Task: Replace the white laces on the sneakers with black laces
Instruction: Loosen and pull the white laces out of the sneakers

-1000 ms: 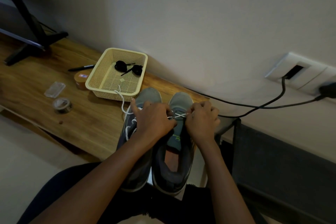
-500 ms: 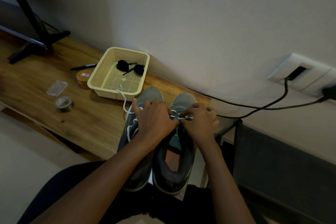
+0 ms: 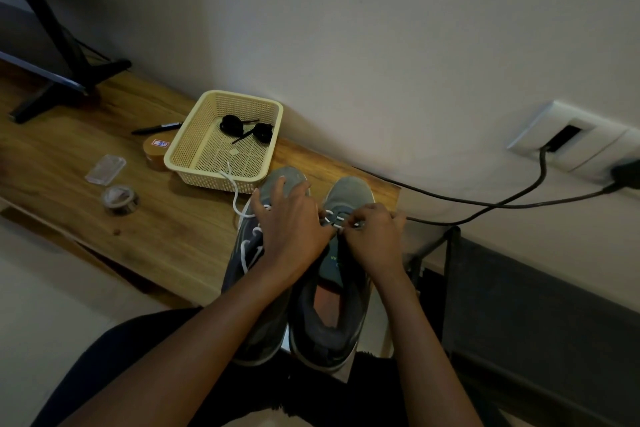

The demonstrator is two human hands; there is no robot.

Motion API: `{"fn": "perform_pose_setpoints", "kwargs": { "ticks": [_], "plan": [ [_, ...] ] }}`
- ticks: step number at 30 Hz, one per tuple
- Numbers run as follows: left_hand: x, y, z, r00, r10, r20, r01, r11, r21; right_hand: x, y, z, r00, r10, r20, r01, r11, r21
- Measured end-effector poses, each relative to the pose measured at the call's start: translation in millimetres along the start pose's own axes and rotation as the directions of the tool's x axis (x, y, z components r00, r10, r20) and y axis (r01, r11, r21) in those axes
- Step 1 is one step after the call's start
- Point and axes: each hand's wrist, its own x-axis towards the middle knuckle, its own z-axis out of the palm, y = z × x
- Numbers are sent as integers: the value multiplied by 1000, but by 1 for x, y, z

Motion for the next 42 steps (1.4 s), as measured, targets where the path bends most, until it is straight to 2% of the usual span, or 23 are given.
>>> {"fn": "perform_pose_setpoints", "kwargs": {
  "ticks": [4, 21, 28, 32, 36, 42],
  "plan": [
    [1, -1, 1, 1000, 4, 6, -4, 1000, -26, 2, -1, 4, 1000, 0, -18, 2, 995, 104],
    [4, -5, 4, 1000, 1, 11, 1, 995, -100, 0, -3, 0, 999, 40, 24, -43, 983, 180],
    [4, -5, 3, 1000, -4, 2, 4, 993, -114, 4, 2, -13, 993, 115, 26, -116, 913, 392],
    [1, -3, 2, 1000, 0, 8, 1, 997, -79, 4, 5, -23, 985, 172, -25, -135, 848, 512],
    [-4, 3, -1, 994, 108, -32, -108, 994, -6, 9, 19, -40, 944, 238, -228, -98, 864, 494],
    [0, 23, 0, 964, 266, 30, -267, 945, 191, 22, 9, -38, 974, 127, -189, -24, 883, 468]
  ]
}}
